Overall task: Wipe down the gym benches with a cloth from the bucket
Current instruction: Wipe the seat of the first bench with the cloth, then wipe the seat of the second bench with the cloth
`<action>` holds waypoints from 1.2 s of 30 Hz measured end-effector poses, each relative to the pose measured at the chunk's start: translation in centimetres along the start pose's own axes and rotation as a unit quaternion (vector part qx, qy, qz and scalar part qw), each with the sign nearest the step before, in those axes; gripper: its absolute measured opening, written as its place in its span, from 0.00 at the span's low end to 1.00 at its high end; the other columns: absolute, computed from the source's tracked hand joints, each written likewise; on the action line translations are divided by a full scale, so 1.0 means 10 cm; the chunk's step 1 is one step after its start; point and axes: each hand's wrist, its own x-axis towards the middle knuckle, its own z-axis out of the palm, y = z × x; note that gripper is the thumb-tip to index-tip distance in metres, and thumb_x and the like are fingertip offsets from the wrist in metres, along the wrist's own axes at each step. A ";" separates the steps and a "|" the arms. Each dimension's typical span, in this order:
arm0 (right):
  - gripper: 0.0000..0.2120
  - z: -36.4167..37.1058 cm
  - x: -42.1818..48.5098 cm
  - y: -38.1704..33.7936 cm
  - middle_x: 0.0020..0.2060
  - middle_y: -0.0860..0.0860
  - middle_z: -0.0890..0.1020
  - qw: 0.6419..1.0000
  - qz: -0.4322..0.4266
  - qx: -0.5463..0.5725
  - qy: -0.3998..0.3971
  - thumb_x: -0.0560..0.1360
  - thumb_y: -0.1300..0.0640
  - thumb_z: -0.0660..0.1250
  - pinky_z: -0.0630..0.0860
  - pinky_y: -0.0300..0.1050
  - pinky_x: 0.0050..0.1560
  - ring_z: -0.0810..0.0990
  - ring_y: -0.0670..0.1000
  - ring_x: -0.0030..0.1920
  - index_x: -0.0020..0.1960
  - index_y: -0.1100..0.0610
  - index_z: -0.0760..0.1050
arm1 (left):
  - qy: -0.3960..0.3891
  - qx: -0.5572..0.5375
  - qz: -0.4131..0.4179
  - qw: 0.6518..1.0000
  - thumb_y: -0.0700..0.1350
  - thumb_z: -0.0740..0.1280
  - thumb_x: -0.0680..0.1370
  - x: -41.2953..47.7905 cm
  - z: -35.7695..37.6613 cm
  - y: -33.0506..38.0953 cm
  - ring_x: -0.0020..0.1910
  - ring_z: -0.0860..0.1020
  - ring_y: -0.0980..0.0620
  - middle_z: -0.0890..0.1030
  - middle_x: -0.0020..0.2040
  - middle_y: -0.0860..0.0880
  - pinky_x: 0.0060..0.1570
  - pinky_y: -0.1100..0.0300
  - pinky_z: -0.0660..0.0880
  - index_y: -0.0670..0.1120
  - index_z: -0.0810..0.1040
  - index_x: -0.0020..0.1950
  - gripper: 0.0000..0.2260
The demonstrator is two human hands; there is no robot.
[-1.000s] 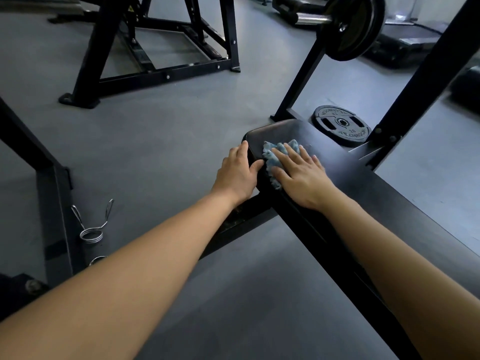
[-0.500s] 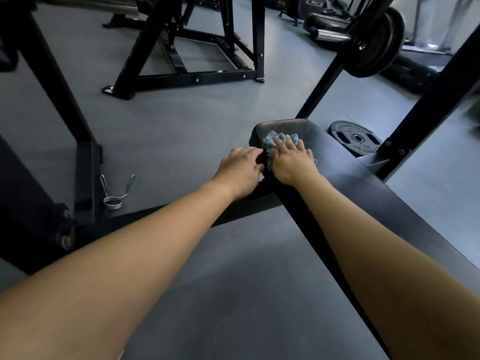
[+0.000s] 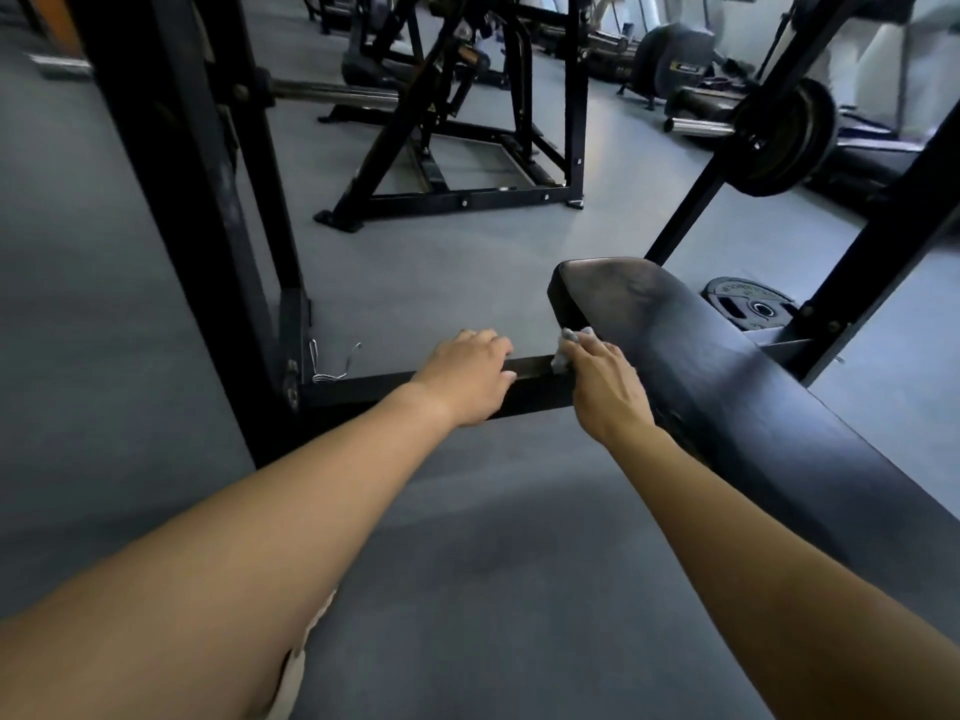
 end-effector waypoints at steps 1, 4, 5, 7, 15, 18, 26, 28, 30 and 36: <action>0.27 -0.04 -0.07 -0.13 0.67 0.49 0.74 1.000 -0.017 0.011 -0.001 0.72 0.71 0.63 0.75 0.53 0.56 0.74 0.58 0.59 0.67 0.51 0.74 | 0.006 -0.007 -0.004 1.000 0.52 0.60 0.85 -0.12 -0.06 -0.01 0.70 0.70 0.43 0.74 0.71 0.46 0.68 0.45 0.70 0.45 0.72 0.73 0.18; 0.32 -0.22 -0.18 -0.57 0.69 0.51 0.75 0.995 -0.087 0.049 0.010 0.71 0.74 0.62 0.76 0.54 0.55 0.75 0.59 0.56 0.72 0.54 0.73 | 0.026 -0.062 -0.039 0.997 0.51 0.59 0.86 -0.53 -0.28 -0.03 0.70 0.71 0.44 0.74 0.72 0.46 0.68 0.45 0.70 0.45 0.70 0.74 0.19; 0.32 -0.30 -0.20 -0.72 0.68 0.52 0.76 0.992 -0.109 0.069 0.013 0.70 0.75 0.62 0.77 0.55 0.56 0.76 0.59 0.56 0.71 0.55 0.74 | 0.039 -0.086 -0.056 0.994 0.51 0.59 0.86 -0.67 -0.37 -0.03 0.70 0.72 0.44 0.74 0.72 0.45 0.68 0.46 0.71 0.45 0.70 0.75 0.19; 0.31 -0.50 -0.25 -1.05 0.67 0.53 0.76 0.982 -0.147 0.117 0.014 0.71 0.75 0.63 0.77 0.53 0.58 0.77 0.58 0.58 0.71 0.55 0.74 | 0.068 -0.139 -0.100 0.983 0.53 0.58 0.86 -0.94 -0.55 -0.06 0.67 0.75 0.44 0.75 0.71 0.44 0.65 0.47 0.73 0.45 0.70 0.74 0.19; 0.42 -1.04 -0.64 -2.11 0.71 0.48 0.64 0.948 -0.170 0.268 -0.039 0.72 0.73 0.64 0.76 0.47 0.58 0.75 0.54 0.61 0.79 0.46 0.57 | 0.153 -0.342 -0.248 0.893 0.70 0.57 0.80 -1.77 -1.21 -0.19 0.68 0.75 0.46 0.74 0.72 0.47 0.69 0.47 0.72 0.47 0.66 0.77 0.35; 0.45 -1.13 -0.73 -2.41 0.71 0.47 0.63 0.938 -0.205 0.277 -0.043 0.71 0.72 0.66 0.77 0.51 0.60 0.75 0.57 0.62 0.79 0.44 0.53 | 0.174 -0.375 -0.267 0.871 0.66 0.66 0.79 -2.02 -1.35 -0.27 0.64 0.78 0.45 0.77 0.68 0.44 0.66 0.48 0.74 0.46 0.70 0.73 0.31; 0.49 -0.89 -0.69 -3.02 0.65 0.54 0.73 0.944 -0.267 0.183 -0.057 0.68 0.54 0.76 0.69 0.57 0.63 0.74 0.61 0.61 0.79 0.43 0.51 | 0.235 -0.377 -0.271 0.854 0.39 0.73 0.78 -2.45 -1.47 -0.69 0.61 0.79 0.45 0.80 0.62 0.41 0.55 0.58 0.75 0.43 0.75 0.67 0.18; 0.52 -0.77 -0.64 -3.20 0.61 0.52 0.78 0.950 -0.257 0.156 -0.087 0.65 0.47 0.77 0.66 0.55 0.62 0.75 0.60 0.60 0.79 0.43 0.48 | 0.249 -0.383 -0.277 0.845 0.38 0.74 0.78 -2.55 -1.42 -0.86 0.62 0.79 0.46 0.80 0.62 0.43 0.55 0.61 0.75 0.43 0.75 0.68 0.19; 0.55 -0.67 -0.59 -3.45 0.60 0.49 0.81 0.948 -0.257 0.151 -0.113 0.63 0.41 0.78 0.64 0.54 0.63 0.76 0.57 0.60 0.80 0.44 0.47 | 0.269 -0.385 -0.295 0.832 0.38 0.74 0.78 -2.69 -1.37 -1.09 0.61 0.78 0.47 0.78 0.62 0.44 0.53 0.63 0.75 0.44 0.75 0.69 0.20; 0.57 -0.48 -0.48 -4.64 0.68 0.51 0.76 0.923 -0.253 0.194 -0.216 0.64 0.33 0.77 0.61 0.53 0.72 0.71 0.57 0.72 0.81 0.45 0.49 | 0.334 -0.367 -0.340 0.799 0.37 0.75 0.77 -3.47 -1.51 -2.08 0.54 0.76 0.52 0.77 0.55 0.47 0.53 0.64 0.72 0.44 0.78 0.66 0.19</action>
